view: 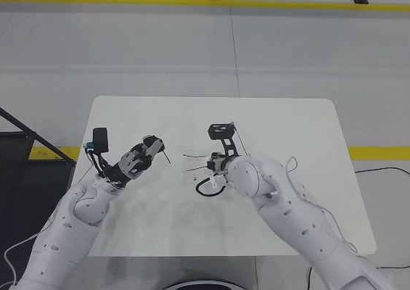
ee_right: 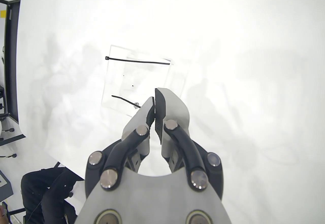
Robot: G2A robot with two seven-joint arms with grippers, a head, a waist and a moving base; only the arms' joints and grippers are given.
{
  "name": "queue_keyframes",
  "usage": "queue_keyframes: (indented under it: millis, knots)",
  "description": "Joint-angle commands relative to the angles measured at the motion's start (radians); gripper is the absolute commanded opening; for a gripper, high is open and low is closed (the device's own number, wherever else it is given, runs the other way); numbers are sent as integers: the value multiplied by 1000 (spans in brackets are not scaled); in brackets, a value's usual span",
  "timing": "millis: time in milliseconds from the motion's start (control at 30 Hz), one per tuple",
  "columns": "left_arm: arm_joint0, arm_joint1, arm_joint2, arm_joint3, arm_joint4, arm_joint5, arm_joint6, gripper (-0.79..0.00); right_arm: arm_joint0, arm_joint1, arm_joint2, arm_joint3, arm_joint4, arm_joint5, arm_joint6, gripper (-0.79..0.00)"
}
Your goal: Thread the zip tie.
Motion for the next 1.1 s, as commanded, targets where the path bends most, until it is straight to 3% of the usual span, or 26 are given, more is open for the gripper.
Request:
queue_keyframes:
  millis: [0, 233, 600, 767, 1067]
  knots:
    - [0, 0, 0, 0, 0, 0, 0, -785, -29, 6, 26, -38, -9, 1, -27, -785]
    - [10, -2, -5, -22, 17, 45, -2, -785, -186, 32, 117, -231, -77, 36, -125, -785]
    - [7, -19, 30, -49, 253, 174, 82, -785, -437, 64, 234, -538, -141, -1, -221, -785]
    - [-2, -25, 62, -33, 387, 185, 125, -785, -501, 70, 258, -623, -162, -7, -221, -785]
    - [-2, -25, 62, -33, 387, 185, 125, -785, -524, 73, 261, -649, -186, -25, -215, -785]
